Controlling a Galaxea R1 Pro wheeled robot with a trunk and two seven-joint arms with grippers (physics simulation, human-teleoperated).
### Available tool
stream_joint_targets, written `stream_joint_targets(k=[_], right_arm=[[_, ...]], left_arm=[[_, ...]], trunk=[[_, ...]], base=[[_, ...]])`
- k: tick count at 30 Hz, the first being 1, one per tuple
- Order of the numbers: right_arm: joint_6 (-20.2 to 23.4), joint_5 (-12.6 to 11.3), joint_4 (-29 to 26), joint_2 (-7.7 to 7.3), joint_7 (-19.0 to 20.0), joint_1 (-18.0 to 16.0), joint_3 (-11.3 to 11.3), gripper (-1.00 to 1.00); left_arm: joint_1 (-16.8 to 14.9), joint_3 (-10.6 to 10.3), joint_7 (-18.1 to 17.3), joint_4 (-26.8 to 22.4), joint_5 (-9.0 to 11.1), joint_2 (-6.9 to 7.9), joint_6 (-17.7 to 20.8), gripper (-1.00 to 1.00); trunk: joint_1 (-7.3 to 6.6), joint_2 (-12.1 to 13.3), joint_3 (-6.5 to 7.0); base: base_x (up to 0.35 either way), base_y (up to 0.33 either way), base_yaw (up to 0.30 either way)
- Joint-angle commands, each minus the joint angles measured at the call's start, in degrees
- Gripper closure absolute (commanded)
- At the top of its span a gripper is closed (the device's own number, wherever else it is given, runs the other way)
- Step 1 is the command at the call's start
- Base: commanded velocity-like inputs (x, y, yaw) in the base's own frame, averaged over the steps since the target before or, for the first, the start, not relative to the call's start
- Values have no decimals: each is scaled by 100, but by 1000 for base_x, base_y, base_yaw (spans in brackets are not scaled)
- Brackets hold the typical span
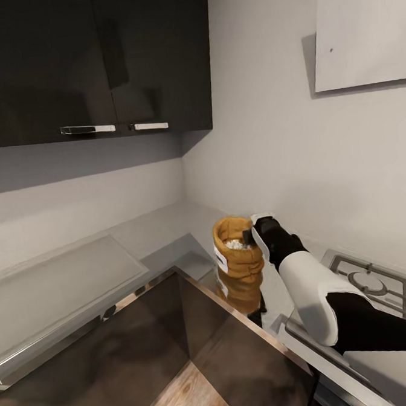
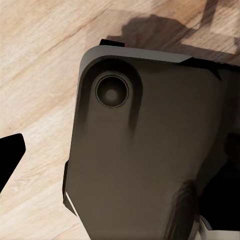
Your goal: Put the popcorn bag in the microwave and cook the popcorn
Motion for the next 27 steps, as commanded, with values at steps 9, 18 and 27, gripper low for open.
stream_joint_targets(k=[9,18,27], right_arm=[[1271,19,-1058,49,26,-5,-39,100],[2133,-602,-1874,60,43,-7,-51,100],[2163,-723,-2423,60,33,-7,-49,100]], left_arm=[[-1,4,6,-2,32,-6,-13,-100],[-1,4,6,-2,32,-5,-13,-100],[-1,4,6,-2,32,-8,-13,-100]], trunk=[[0,-4,-7],[0,-4,-7],[0,-4,-7]], base=[[0,0,0],[0,0,0],[0,0,0]])
